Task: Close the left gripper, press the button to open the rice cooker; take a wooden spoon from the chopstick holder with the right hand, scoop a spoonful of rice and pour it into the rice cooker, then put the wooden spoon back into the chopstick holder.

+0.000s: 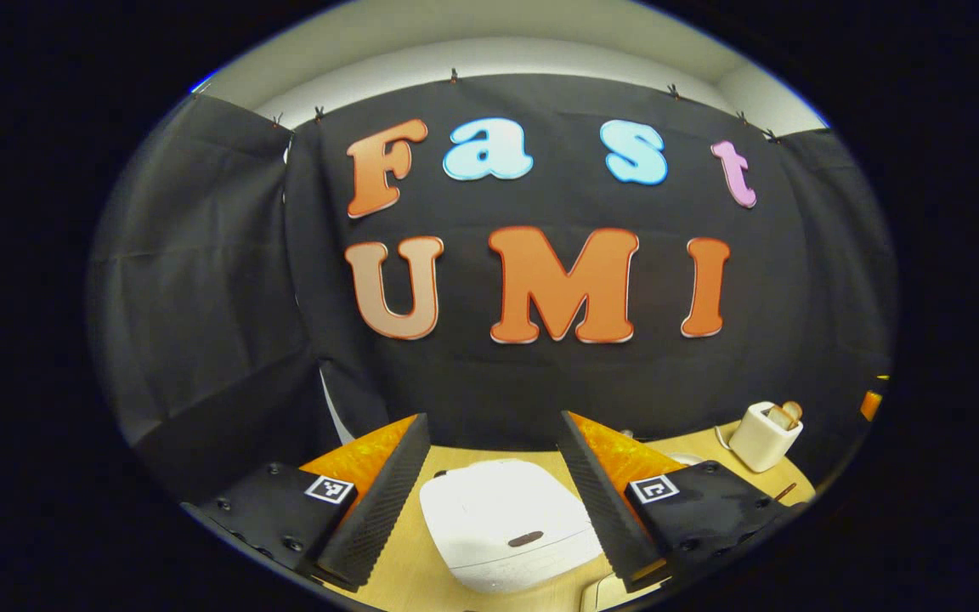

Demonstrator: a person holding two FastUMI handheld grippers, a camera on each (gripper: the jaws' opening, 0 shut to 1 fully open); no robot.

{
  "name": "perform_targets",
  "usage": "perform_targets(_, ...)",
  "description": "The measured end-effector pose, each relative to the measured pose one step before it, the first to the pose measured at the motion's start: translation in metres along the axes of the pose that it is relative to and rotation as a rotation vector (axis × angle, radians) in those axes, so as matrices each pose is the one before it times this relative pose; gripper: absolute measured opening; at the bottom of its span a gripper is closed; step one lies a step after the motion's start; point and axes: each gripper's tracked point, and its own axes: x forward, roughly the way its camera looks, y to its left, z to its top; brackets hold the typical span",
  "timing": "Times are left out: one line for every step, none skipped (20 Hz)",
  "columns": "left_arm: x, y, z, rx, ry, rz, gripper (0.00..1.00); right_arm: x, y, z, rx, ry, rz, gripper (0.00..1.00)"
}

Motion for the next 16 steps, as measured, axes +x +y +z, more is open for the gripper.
perform_targets(-0.01180,0.00453,0.01522,-0.00051,-0.03126,0.00156,1.00,-0.00159,0.00485,0.01586,-0.00138,-0.02943,0.00693,0.95)
perform_targets(-0.01086,0.00558,0.01332,0.00469,-0.02710,0.00215,1.00,-0.00218,0.00451,0.01453,-0.00165,-0.02377,0.01006,0.95)
perform_targets(-0.00961,0.00447,0.00715,0.00464,-0.02050,0.00044,1.00,-0.00220,0.00341,0.01161,-0.00209,-0.02189,0.00808,0.95)
perform_targets(-0.01085,0.00529,0.00786,0.00156,-0.01832,0.00129,1.00,-0.00146,0.00157,0.01263,-0.00260,-0.02461,0.00402,0.95)
perform_targets(-0.00740,0.00528,0.00719,-0.00141,-0.01412,-0.00199,1.00,-0.00229,0.00161,0.01273,-0.00151,-0.02407,0.00012,0.95)
perform_targets(-0.00694,0.00404,0.00420,-0.00266,-0.00777,-0.00239,1.00,-0.00188,0.00143,0.01062,0.00108,-0.02540,0.00086,1.00)
perform_targets(-0.00535,0.00419,0.00271,-0.00037,-0.00749,0.00213,1.00,-0.00275,0.00092,0.00994,0.00472,-0.01917,-0.00475,0.95)
perform_targets(-0.00396,0.00770,0.00178,0.00244,-0.00374,0.00850,1.00,-0.00191,-0.00144,0.00425,0.00553,-0.00755,-0.01280,1.00)
perform_targets(-0.00257,0.00664,0.00188,0.00129,-0.00087,0.00787,1.00,-0.00238,0.00220,0.00154,0.00541,0.00584,-0.00393,0.95)
perform_targets(-0.00164,0.00312,0.00085,-0.00239,0.00406,-0.00019,1.00,-0.00511,0.00391,-0.00015,0.00701,0.00680,0.00444,0.95)
perform_targets(-0.00083,0.00261,0.00320,-0.00986,-0.00130,-0.00047,1.00,-0.00394,0.00374,0.00200,0.00585,-0.00407,0.00696,0.95)
perform_targets(-0.00300,0.00356,0.00221,-0.00686,-0.00544,0.00225,1.00,-0.00156,0.00221,0.00248,-0.00141,-0.00772,0.00290,0.95)
perform_targets(-0.00292,0.00628,0.00274,-0.00420,-0.00882,0.00938,1.00,-0.00201,0.00119,-0.00176,-0.00674,0.00031,-0.00125,0.95)
perform_targets(-0.00262,0.00418,0.00084,-0.00022,-0.00426,0.00866,1.00,-0.00023,0.00274,-0.00308,-0.00613,0.00636,0.00233,1.00)
perform_targets(-0.00145,0.00134,-0.00173,0.00306,0.00132,0.00077,1.00,-0.00147,0.00374,-0.00208,-0.00377,0.00705,0.00931,0.95)
perform_targets(-0.00007,0.00079,0.00018,0.00051,-0.00034,-0.00370,1.00,-0.00205,0.00346,-0.00125,-0.00381,0.00806,0.00647,1.00)
